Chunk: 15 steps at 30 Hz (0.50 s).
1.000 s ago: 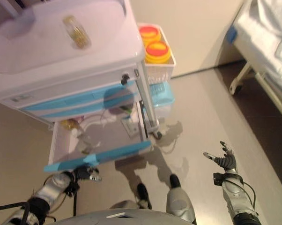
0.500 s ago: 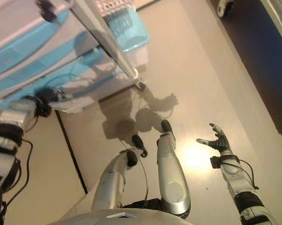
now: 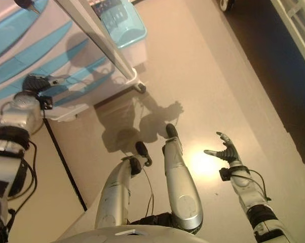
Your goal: Open the drawer and pick up the medicine
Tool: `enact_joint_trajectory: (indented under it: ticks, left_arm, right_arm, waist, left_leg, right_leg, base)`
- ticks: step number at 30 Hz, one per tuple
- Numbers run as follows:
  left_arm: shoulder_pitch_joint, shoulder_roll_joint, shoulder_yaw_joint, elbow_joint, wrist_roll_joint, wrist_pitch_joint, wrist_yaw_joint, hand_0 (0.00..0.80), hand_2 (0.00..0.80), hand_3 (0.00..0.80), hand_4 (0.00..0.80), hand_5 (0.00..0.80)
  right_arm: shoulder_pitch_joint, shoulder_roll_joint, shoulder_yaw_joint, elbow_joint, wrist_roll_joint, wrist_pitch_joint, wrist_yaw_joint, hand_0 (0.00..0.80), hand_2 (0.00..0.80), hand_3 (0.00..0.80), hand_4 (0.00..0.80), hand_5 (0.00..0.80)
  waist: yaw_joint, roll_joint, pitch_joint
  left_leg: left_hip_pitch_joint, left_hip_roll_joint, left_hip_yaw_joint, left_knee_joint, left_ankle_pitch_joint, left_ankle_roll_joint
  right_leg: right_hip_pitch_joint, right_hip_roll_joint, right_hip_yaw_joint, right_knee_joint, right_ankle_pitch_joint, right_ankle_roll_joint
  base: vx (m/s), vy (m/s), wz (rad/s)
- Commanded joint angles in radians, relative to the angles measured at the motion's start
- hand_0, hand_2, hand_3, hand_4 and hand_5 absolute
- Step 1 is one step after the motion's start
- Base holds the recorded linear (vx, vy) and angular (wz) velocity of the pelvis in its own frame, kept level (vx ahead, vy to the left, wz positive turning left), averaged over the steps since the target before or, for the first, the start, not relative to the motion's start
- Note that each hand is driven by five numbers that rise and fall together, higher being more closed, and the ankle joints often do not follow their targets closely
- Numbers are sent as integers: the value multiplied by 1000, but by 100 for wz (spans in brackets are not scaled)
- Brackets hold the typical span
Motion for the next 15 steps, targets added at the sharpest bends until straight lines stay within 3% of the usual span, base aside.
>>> enact_joint_trajectory:
  ticks: [1,5,9,15]
  left_arm:
    - [137,4,78,-106,-99,-148,-79,0,0,0,0,0]
    - [340,-108,119,-174,-142,-237,-205,0,0,0,0,0]
    - [458,-195,130,-166,-160,-286,-245,0,0,0,0,0]
    - [609,-341,136,-68,-110,-319,-323,0,0,0,0,0]
  right_arm:
    - [40,31,-16,-7,-23,-31,-3,0,0,0,0,0]
    - [58,65,-41,36,-8,-14,22,0,0,0,0,0]
    - [76,91,-56,100,16,11,72,0,0,0,0,0]
    - [105,142,-82,245,53,72,173,0,0,0,0,0]
  waist:
    - [53,-5,-99]
    - [112,0,-148]
    - [155,-1,-208]
    - [213,-3,-317]
  left_leg:
    - [129,-91,-9,-50,-108,24]
    - [215,-111,-68,-158,-63,16]
    - [285,-123,-116,-249,-28,8]
    - [399,-100,-175,-394,27,-13]
  right_leg:
    - [135,-32,-39,-195,47,19]
    - [244,-52,-78,-264,46,22]
    - [335,-59,-109,-321,40,18]
    - [473,-40,-174,-410,27,-8]
  base:
    - [40,-146,17]
    - [65,-166,25]
    - [93,-151,35]
    - [91,-146,37]
